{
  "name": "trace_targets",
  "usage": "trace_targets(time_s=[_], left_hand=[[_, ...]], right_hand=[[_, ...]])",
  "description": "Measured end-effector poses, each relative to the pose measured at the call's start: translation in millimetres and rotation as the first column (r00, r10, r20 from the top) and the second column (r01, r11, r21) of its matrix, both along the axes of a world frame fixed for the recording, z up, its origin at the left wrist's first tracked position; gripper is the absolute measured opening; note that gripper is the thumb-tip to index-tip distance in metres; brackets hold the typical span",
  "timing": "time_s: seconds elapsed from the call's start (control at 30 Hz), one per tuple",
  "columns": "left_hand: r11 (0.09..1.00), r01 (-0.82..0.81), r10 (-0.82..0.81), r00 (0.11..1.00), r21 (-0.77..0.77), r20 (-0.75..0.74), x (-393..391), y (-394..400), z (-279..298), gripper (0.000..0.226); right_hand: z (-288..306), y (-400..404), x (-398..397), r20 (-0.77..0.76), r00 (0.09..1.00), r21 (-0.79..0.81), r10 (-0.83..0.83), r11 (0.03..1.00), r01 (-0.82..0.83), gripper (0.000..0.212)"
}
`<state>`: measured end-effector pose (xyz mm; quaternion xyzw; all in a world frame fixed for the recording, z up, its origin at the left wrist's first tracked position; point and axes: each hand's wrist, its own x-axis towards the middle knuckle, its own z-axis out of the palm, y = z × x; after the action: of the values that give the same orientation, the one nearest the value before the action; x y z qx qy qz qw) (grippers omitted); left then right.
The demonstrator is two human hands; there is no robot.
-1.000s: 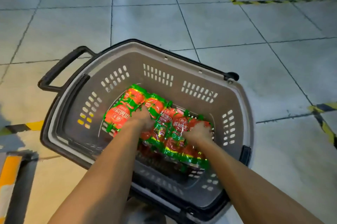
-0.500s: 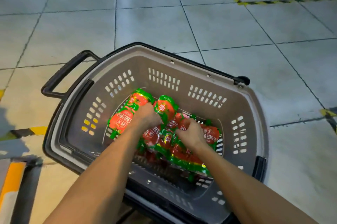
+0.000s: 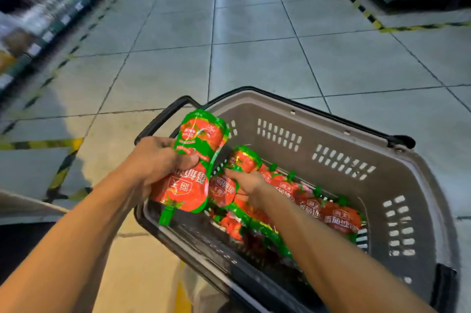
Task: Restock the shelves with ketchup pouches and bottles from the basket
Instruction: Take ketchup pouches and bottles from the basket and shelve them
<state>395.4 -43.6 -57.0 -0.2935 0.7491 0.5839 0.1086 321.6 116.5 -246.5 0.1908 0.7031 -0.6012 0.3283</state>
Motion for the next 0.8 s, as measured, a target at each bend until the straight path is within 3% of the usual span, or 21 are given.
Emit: trace_targets(time_s=[0.1, 0.2, 0.27, 0.33, 0.47, 0.53, 0.7, 0.8], left_hand=[[1.000, -0.021, 0.021, 1.000, 0.018, -0.015, 11, -4, -7, 0.030], [0.998, -0.040, 0.042, 0.999, 0.053, -0.034, 20, -3, -12, 0.029], [0.996, -0.058, 0.061, 0.997, 0.063, -0.046, 26, -4, -12, 0.030], [0.994, -0.078, 0.084, 0.994, 0.082, -0.070, 33, -6, -8, 0.029], [0.987, -0.109, 0.121, 0.988, 0.115, -0.099, 53, -6, 9, 0.030], [0.982, -0.135, 0.150, 0.983, 0.134, -0.109, 68, -7, 19, 0.032], [0.967, -0.195, 0.221, 0.963, 0.163, -0.156, 123, -12, 54, 0.036], [0.953, -0.241, 0.277, 0.939, 0.183, -0.206, 169, -18, 76, 0.040]], right_hand=[[-19, -18, -1, -0.028, 0.999, 0.067, -0.041, 0.997, 0.043, 0.073], [-23, -24, -2, -0.036, 0.994, 0.093, -0.107, 0.990, 0.110, 0.061], [-19, -22, 0, 0.004, 0.989, 0.022, -0.147, 0.989, 0.147, 0.043], [-10, -11, 5, 0.047, 0.985, -0.086, -0.163, 0.982, 0.167, 0.040], [26, 22, 29, 0.020, 1.000, -0.154, -0.017, 0.988, 0.020, 0.076], [50, 38, 45, -0.018, 0.999, -0.197, 0.029, 0.980, -0.032, 0.079], [131, 67, 85, -0.159, 0.980, -0.301, 0.118, 0.940, -0.162, 0.037], [183, 63, 108, -0.267, 0.947, -0.305, 0.178, 0.917, -0.258, 0.031]])
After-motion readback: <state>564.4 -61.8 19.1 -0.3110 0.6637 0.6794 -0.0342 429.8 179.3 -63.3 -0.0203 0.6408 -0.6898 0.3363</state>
